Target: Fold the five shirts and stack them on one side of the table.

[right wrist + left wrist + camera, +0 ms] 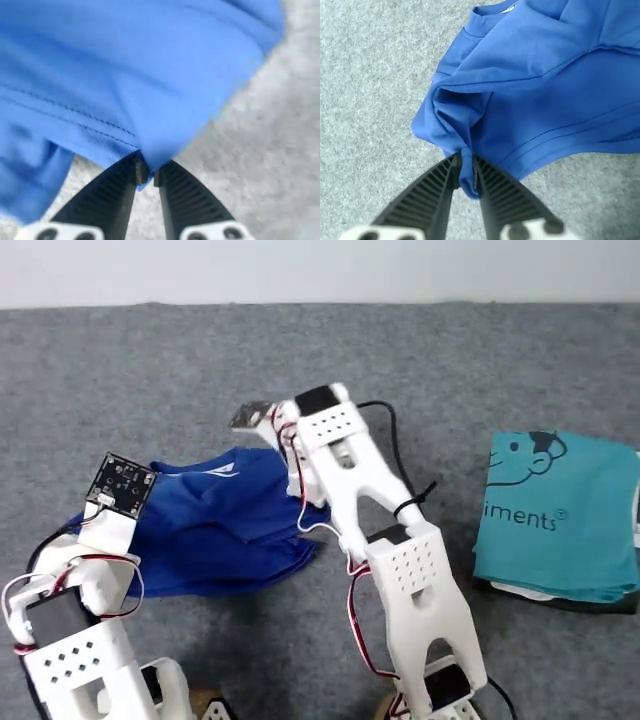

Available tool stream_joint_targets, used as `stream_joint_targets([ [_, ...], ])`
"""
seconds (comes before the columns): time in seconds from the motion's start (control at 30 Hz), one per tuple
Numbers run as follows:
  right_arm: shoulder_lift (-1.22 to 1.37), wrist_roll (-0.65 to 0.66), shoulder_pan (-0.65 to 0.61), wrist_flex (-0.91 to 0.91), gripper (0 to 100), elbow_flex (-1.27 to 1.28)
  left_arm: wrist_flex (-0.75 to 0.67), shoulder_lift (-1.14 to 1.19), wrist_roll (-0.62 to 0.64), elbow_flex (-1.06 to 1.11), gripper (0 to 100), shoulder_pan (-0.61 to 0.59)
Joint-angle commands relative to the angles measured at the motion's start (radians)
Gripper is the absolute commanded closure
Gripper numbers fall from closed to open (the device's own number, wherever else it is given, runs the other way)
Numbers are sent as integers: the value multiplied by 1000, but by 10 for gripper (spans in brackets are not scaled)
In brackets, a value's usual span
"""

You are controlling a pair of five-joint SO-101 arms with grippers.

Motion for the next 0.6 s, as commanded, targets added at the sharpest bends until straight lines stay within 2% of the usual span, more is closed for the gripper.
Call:
stream_joint_targets([
  [0.0, -104, 9, 44, 70, 988, -140, -21, -14, 25, -19, 987, -8],
  [0.23, -237, -20, 114, 74, 987, -334, -147, -14, 204, -193, 987, -3],
  [0.57, -456, -54, 170, 73, 987, -603, -516, -6, 216, -446, 986, -2],
])
